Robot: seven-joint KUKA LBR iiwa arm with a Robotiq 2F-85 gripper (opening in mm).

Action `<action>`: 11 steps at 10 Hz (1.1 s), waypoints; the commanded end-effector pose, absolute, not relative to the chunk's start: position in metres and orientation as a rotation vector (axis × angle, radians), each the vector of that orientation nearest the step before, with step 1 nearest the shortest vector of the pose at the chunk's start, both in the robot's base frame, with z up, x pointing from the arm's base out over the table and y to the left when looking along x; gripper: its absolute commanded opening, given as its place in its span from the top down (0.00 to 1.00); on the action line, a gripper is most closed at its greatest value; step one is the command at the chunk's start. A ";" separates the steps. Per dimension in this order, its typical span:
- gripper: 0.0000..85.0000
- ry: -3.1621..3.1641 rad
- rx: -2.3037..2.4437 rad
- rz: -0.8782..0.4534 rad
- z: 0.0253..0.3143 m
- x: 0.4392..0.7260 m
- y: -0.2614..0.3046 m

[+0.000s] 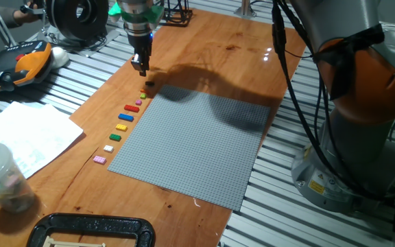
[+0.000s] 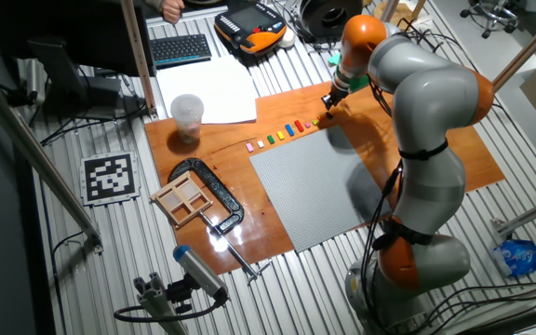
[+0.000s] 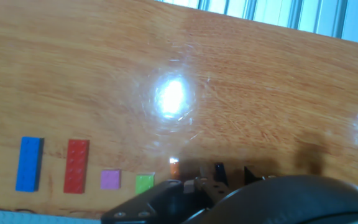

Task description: Build with small Lego blocks

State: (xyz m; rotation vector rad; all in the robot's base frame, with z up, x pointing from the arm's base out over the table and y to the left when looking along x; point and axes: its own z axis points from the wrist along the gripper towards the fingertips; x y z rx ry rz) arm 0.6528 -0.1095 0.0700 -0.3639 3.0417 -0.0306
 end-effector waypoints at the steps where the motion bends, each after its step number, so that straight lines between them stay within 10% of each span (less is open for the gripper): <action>1: 0.60 3.036 -0.369 -0.032 0.067 0.654 -0.110; 11: 0.60 3.018 -0.446 -0.027 0.040 0.653 -0.108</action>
